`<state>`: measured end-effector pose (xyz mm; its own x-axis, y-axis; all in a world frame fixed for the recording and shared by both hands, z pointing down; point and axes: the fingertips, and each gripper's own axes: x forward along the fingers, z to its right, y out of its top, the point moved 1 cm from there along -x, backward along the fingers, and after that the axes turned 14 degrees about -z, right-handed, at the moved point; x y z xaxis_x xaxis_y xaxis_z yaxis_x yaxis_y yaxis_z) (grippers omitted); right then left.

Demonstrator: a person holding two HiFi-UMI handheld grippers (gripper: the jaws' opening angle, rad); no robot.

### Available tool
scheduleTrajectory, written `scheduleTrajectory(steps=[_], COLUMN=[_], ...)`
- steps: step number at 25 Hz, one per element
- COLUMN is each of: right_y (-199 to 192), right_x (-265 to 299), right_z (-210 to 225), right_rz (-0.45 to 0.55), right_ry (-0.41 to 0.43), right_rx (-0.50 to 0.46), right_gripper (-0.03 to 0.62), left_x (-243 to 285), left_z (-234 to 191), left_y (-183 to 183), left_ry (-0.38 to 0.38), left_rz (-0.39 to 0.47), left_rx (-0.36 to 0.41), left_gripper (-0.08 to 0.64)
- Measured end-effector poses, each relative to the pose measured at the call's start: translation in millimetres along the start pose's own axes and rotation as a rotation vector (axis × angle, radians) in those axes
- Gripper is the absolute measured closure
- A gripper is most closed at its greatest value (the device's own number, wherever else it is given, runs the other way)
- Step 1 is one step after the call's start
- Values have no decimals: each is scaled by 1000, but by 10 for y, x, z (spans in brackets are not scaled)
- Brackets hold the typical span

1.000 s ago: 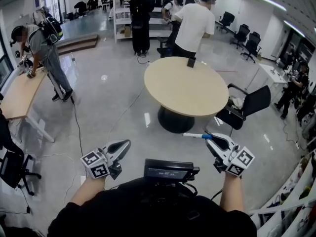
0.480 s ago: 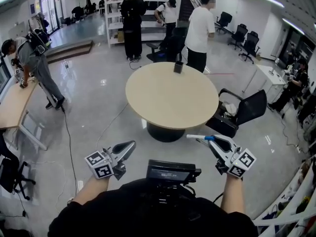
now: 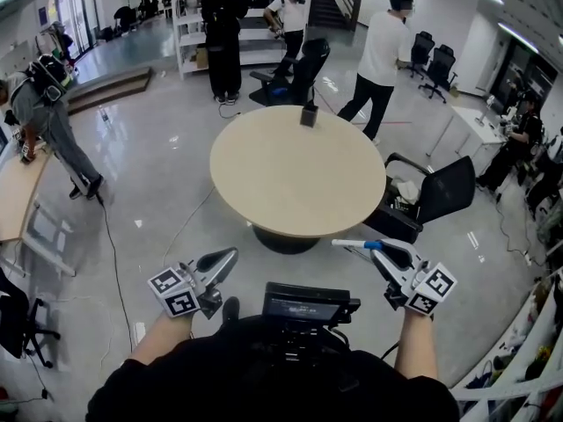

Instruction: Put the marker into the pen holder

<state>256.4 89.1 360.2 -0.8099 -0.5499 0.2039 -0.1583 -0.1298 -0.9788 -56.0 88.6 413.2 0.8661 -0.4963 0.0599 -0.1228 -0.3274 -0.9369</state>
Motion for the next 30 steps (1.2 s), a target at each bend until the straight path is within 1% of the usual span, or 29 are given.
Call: scheduleTrajectory(steps=[3,6,11,14,19,22,25,30], right_y=[84,213,541,684,743,760,785,658], right_x=[276,643,1245,1632,2183,2415,2524,2519], right_z=[136,266,561,683,917,1065,1243,1727], right_rz=[-13,-11,4,5,-11,-19,-21,-8], right_ry=[-38,-75,-137,-146,-148,-147,-144,-139], right_rx=[-5,-13,-29,-26,-7,4,11,41], right_gripper=[514,514,514,514,514,514,514,514], left_x=[11,12,124,116,67,73,167,631], left_z=[-386,-875,-1626,-2015,-2639,-2910,-3101,-3288], left_y=[122,268,690,903,1089,1126,1148,1154], left_ry=[-32,-62,-127,-149,-145,-139,-134,-133], left_rz=[11,5,-8,-17,-25,-30,-41,-63], left_rx=[2,7,44,61,49,29,14,-1], left_gripper=[563,563,563,563,563,563,563,563])
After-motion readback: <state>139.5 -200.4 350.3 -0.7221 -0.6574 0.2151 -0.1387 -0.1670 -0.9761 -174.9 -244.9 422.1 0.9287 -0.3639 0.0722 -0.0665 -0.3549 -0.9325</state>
